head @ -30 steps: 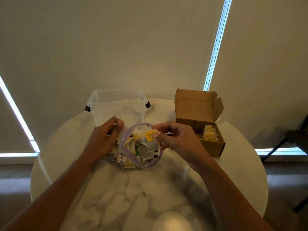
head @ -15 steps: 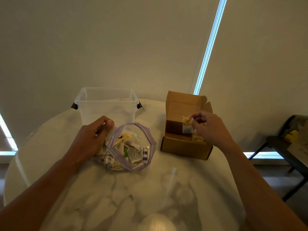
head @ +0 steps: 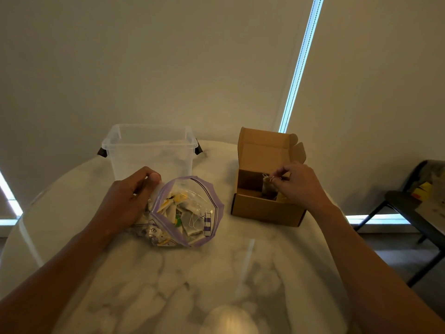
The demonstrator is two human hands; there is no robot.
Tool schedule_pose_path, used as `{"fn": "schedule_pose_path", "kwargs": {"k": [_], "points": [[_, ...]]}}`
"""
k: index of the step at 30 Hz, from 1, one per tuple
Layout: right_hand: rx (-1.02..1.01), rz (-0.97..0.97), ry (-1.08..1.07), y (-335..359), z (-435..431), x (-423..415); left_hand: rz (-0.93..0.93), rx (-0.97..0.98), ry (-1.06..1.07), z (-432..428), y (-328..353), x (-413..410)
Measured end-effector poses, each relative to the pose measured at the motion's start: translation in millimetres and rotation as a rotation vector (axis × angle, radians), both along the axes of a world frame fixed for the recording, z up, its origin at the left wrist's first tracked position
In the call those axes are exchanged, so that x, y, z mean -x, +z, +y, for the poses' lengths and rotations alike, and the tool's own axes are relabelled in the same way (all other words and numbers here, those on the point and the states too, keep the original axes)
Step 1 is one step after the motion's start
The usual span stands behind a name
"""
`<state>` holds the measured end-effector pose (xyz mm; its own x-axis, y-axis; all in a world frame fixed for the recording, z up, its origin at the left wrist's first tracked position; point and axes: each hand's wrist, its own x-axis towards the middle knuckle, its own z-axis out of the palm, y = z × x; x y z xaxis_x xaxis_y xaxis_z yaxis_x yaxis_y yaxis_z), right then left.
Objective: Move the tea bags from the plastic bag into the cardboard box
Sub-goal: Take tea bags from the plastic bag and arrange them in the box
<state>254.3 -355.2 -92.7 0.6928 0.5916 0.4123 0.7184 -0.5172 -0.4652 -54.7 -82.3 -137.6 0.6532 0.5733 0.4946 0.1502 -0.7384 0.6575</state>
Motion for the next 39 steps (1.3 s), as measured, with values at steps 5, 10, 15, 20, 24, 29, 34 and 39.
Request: {"fn": "schedule_pose_path", "kwargs": {"k": [5, 10, 15, 20, 24, 29, 34, 39], "points": [[-0.079, 0.082, -0.056, 9.4, -9.7, -1.7, -0.010, -0.012, -0.003, 1.1, -0.8, 0.6], [-0.102, 0.131, -0.023, 17.5, -10.2, 0.4, -0.012, 0.004, -0.005, -3.5, 1.7, 0.7], [0.110, 0.051, -0.021, 9.2, 0.1, 1.2, -0.013, 0.011, 0.001, -4.1, 2.5, 1.3], [0.147, -0.069, -0.137, 1.8, 6.1, 3.8, -0.011, 0.011, 0.005, -2.1, 0.6, 1.5], [0.091, -0.036, -0.147, 4.1, 7.0, 5.1, -0.008, 0.020, -0.001, -3.9, 1.3, 1.0], [-0.025, 0.041, -0.100, 12.5, 1.4, 9.0, -0.007, 0.007, 0.019, -1.9, 0.3, 0.3], [-0.074, 0.097, 0.112, 26.7, 3.5, 47.9, -0.014, -0.003, 0.015, 0.0, -0.7, -0.1], [-0.143, 0.064, 0.389, 22.1, 17.1, 116.3, -0.026, 0.006, -0.003, -2.6, 0.4, 1.5]]}}
